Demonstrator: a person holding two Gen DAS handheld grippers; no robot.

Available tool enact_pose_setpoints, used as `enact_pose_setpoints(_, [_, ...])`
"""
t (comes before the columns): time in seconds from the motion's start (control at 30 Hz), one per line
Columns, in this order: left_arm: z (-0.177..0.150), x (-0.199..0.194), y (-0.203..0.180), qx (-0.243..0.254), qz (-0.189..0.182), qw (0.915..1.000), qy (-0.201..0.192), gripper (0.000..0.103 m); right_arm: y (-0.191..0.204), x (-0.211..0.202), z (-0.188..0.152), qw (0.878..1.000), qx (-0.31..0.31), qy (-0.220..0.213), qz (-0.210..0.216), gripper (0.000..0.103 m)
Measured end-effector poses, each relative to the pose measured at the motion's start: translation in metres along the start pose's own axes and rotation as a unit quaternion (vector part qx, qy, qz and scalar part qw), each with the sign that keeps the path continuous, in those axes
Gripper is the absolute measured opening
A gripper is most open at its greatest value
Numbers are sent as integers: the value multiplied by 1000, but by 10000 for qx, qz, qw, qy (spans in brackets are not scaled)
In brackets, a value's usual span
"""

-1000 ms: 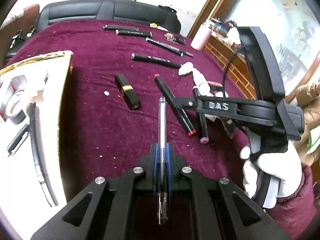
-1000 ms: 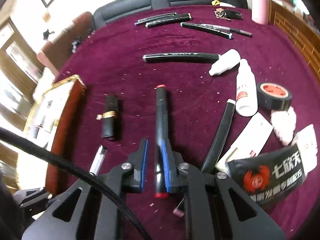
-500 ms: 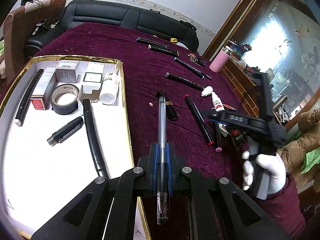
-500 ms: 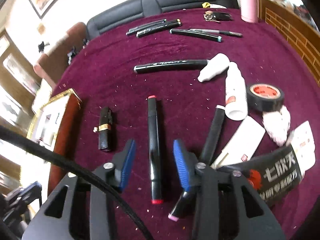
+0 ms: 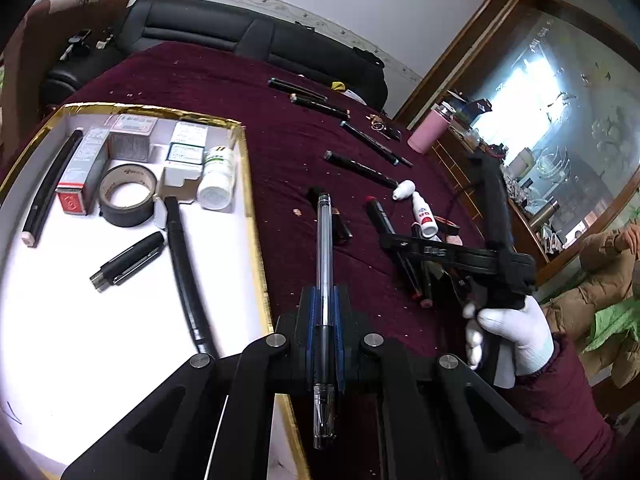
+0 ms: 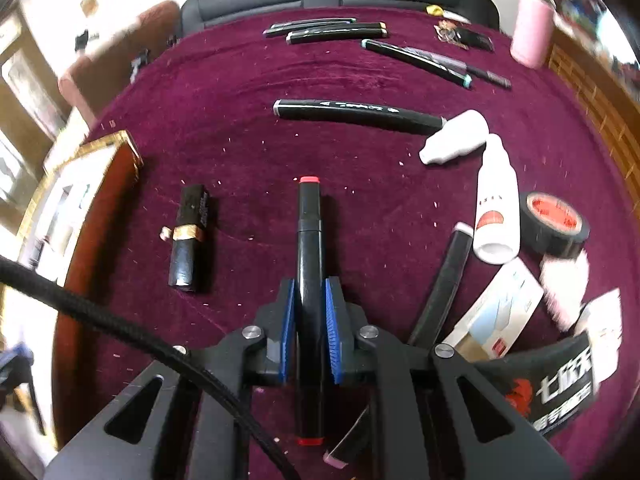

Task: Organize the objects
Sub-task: 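Lower the pen and marker into the white tray, open both grippers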

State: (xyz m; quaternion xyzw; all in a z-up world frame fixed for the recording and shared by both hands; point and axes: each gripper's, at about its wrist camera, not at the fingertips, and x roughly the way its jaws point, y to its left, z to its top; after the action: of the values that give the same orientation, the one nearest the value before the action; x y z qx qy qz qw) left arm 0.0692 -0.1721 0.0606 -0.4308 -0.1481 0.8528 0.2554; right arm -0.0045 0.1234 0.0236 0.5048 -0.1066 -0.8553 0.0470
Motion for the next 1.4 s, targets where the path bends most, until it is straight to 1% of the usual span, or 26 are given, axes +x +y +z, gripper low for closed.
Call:
enact_pose_setpoints(0.07, [0,-4,6,-53,22,10000,-29,6,-7,-7,-1,9984,322,-54,459,12])
enact_pose_setpoints(0.13, [2,-9,13,-129,70,9999,-90,6,-7,-18,-1,9940,563,-152,927,12])
enact_pose_setpoints(0.23, [6,-21,29,-293,172,9992,-228,6,6,-32,1,9845,694,-271,1590,13])
enact_pose_setpoints(0.27, [8,-26,38,-382,268,9985,-280,6,15,-36,2,9816,669,-282,1769,13])
enact_pose_setpoints(0.33, [10,-32,52,-514,419,9972,-338,6,42,-41,4,9765,484,-272,2084,13])
enact_pose_setpoints(0.4, [13,-37,69,-634,641,9953,-341,6,67,-40,6,9722,292,-170,2315,13])
enact_pose_setpoints(0.53, [18,-48,99,-788,1036,9909,-348,6,126,-21,8,9597,10,224,2802,13])
enact_pose_setpoints(0.6, [19,-52,111,-838,1230,9883,-340,6,150,-7,8,9549,-79,416,2940,13])
enact_pose_setpoints(0.77, [23,-48,142,-926,1597,9827,-133,6,202,29,2,9450,-224,929,3129,13])
enact_pose_setpoints(0.87, [20,-41,157,-979,1703,9805,63,6,226,52,-2,9423,-234,1200,3117,14])
enact_pose_setpoints(0.97, [18,-35,164,-989,1701,9803,164,6,242,69,0,9420,-210,1365,3060,14])
enact_pose_setpoints(1.1, [18,-32,162,-1018,1599,9817,159,6,254,83,0,9456,-209,1487,2887,14])
enact_pose_setpoints(1.23, [19,-35,163,-1043,1484,9834,95,7,256,84,2,9493,-193,1478,2768,15])
enact_pose_setpoints(1.33, [21,-44,164,-1131,1393,9838,-49,8,258,80,2,9487,-162,1434,2815,23])
enact_pose_setpoints(1.4, [22,-54,163,-1187,1330,9838,-188,10,258,76,2,9513,-203,1364,2759,29])
